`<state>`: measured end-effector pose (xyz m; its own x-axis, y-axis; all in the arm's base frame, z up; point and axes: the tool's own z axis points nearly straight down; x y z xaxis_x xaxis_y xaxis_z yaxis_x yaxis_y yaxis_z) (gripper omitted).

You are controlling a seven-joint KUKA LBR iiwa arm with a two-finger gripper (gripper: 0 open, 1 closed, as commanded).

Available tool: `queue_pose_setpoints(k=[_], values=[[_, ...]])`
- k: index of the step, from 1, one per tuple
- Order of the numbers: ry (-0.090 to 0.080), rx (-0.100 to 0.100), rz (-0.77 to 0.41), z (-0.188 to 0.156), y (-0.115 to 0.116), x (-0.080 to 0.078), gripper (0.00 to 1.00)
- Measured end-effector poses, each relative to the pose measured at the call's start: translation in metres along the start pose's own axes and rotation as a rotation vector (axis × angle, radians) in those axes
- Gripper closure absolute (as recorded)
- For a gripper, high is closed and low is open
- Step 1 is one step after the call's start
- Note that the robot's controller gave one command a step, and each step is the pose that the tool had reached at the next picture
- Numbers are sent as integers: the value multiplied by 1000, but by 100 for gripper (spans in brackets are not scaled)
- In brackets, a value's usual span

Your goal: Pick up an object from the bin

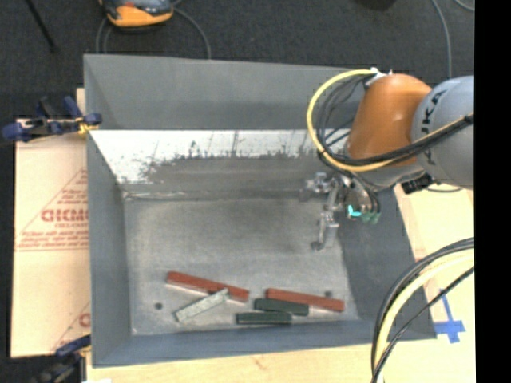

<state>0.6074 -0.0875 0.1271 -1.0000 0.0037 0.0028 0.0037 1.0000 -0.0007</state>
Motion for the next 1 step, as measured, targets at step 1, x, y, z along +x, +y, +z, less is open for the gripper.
queue_pose_setpoints(k=[1], values=[[-7,1,-2,-4,0,-2,0]])
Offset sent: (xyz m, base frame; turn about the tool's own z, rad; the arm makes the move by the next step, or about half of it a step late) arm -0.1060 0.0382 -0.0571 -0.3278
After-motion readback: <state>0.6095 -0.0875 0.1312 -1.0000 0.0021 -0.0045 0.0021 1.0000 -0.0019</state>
